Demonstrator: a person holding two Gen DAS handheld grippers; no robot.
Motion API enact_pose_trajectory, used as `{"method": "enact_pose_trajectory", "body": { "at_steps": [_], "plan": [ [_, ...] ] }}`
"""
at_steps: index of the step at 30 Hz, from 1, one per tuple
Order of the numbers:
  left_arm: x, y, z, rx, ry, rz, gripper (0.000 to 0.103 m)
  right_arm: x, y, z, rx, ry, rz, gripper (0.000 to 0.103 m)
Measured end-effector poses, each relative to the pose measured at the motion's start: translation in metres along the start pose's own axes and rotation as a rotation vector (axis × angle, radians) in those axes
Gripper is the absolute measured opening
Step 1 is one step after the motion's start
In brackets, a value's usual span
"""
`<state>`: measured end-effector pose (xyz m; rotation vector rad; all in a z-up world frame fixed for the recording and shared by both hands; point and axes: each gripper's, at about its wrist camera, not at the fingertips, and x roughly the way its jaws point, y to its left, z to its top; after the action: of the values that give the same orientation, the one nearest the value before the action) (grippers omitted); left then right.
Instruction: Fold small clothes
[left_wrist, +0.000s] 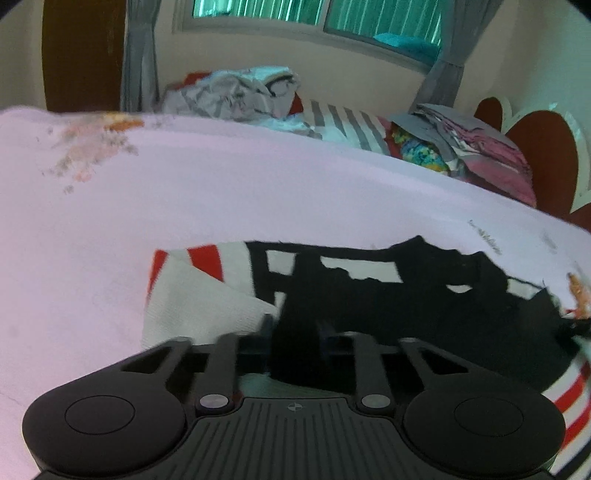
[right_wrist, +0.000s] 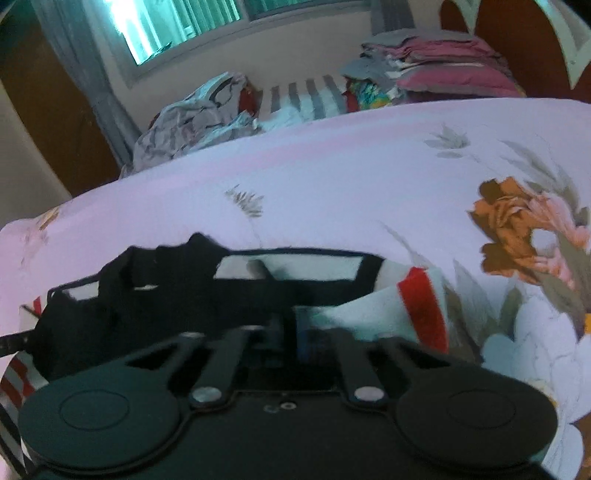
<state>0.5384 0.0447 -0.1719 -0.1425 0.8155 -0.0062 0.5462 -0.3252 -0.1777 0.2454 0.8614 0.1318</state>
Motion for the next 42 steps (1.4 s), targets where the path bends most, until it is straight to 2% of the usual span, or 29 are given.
{"method": "enact_pose_trajectory", "body": {
  "at_steps": [3, 6, 10, 12, 14, 15, 17, 19, 22, 25, 32, 37, 42],
  "plan": [
    [-0.001, 0.004, -0.001, 0.011, -0.036, 0.025, 0.007, -0.006, 0.002, 0.007, 0.01, -0.073, -0.011, 0.005],
    [0.001, 0.008, 0.001, 0.013, -0.071, 0.059, 0.006, -0.01, 0.001, 0.018, 0.014, -0.138, -0.038, 0.005],
    [0.002, 0.011, -0.003, 0.008, -0.087, 0.072, 0.006, 0.009, -0.011, 0.007, 0.015, -0.076, -0.103, 0.005],
    [0.001, 0.012, -0.004, -0.009, -0.096, 0.08, 0.006, 0.01, -0.014, 0.0, 0.032, -0.082, -0.104, 0.004],
    [-0.001, 0.016, -0.004, -0.021, -0.102, 0.096, 0.006, 0.005, -0.012, 0.0, 0.042, -0.087, -0.107, 0.011],
    [0.0, 0.015, -0.004, -0.017, -0.102, 0.099, 0.006, 0.0, -0.011, 0.001, 0.042, -0.098, -0.113, 0.019],
    [-0.002, 0.014, -0.004, 0.002, -0.097, 0.103, 0.006, -0.013, -0.008, -0.001, 0.038, -0.121, -0.113, 0.021],
    [-0.01, 0.013, -0.003, -0.013, -0.107, 0.082, 0.006, -0.025, -0.001, -0.003, 0.019, -0.133, -0.092, 0.025],
    [-0.03, 0.012, -0.004, -0.048, -0.137, 0.032, 0.006, -0.037, 0.017, -0.011, -0.043, -0.128, -0.039, 0.026],
    [-0.047, -0.001, -0.008, -0.012, -0.15, -0.008, 0.007, -0.043, 0.04, -0.021, -0.108, -0.112, 0.005, 0.028],
    [-0.054, -0.048, -0.028, 0.086, -0.077, -0.104, 0.007, -0.039, 0.091, -0.042, -0.193, -0.073, 0.078, 0.029],
    [-0.039, -0.052, -0.043, 0.101, 0.001, -0.059, 0.008, -0.033, 0.103, -0.055, -0.251, -0.049, 0.039, 0.039],
    [-0.039, -0.038, -0.045, 0.1, 0.005, -0.012, 0.008, -0.033, 0.08, -0.062, -0.234, -0.04, -0.062, 0.041]
  ]
}}
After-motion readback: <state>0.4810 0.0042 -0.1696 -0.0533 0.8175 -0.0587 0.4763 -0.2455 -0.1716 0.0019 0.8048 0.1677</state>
